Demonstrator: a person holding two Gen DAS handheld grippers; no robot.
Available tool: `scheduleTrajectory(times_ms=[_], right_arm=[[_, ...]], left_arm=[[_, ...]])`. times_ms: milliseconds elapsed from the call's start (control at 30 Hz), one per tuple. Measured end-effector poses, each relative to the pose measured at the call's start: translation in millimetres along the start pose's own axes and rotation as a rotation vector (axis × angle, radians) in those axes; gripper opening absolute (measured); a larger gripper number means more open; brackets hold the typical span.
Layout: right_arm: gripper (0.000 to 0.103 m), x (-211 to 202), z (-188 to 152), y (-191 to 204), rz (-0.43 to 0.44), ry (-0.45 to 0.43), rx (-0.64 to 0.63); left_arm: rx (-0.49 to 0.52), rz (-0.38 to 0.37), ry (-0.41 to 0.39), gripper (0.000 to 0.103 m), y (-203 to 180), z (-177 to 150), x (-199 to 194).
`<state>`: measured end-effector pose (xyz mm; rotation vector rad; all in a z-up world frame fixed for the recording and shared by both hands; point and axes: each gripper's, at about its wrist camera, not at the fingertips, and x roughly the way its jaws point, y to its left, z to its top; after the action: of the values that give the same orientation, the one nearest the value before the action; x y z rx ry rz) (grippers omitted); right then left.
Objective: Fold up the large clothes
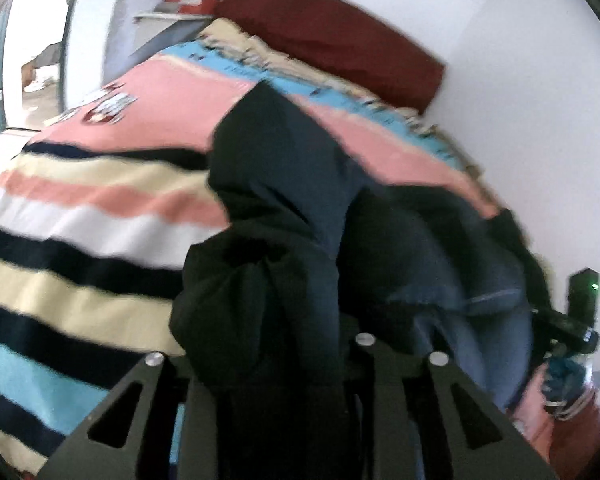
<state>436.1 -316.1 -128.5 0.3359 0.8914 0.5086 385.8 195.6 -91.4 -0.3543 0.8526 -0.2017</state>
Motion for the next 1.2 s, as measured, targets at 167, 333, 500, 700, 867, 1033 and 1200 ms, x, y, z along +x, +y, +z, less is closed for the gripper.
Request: scheduleTrajectory(times_ms=[167,333,500,700,867,1033,1200], right_arm=[[0.052,4.5,-25.2,-32.9,-0.087,0.019,0.092],[0.095,-17.5,-29.5,-29.3,-0.199,-0.019,0.063],[0.096,-59.9,-29.2,-24.7,-0.247,-0.08,0.066],[0.098,-95.5,-49.3,19.7,-0.281,-0.104,-0.022],[0.098,-119.5,-83.8,64.7,-0.305,-0.115,-0.091],[0.099,-137.1,-117.9,101.8,-0.317,-0.128,-0.16],[0.099,-153.5,-150.9,133.0,-0.327,-0.15,-0.219]], left_arm=[[-0.099,0.031,0.029,0.046,30.9,-2.6,-2.4],[-0.133,0.033,-0.028,0.057,40.6,-4.3,-41.5],[-0.206,0.078,-0.144,0.063,55.0,-9.9,-106.6],[-0.05,0.261,-0.197,0.063,4.1,-46.5,-161.8],[0.048,0.339,-0.243,0.063,-39.0,-96.0,-191.8],[0.099,0.343,-0.268,0.063,-70.5,-147.2,-218.3],[0.126,0.354,-0.269,0.063,-93.3,-179.2,-232.9]])
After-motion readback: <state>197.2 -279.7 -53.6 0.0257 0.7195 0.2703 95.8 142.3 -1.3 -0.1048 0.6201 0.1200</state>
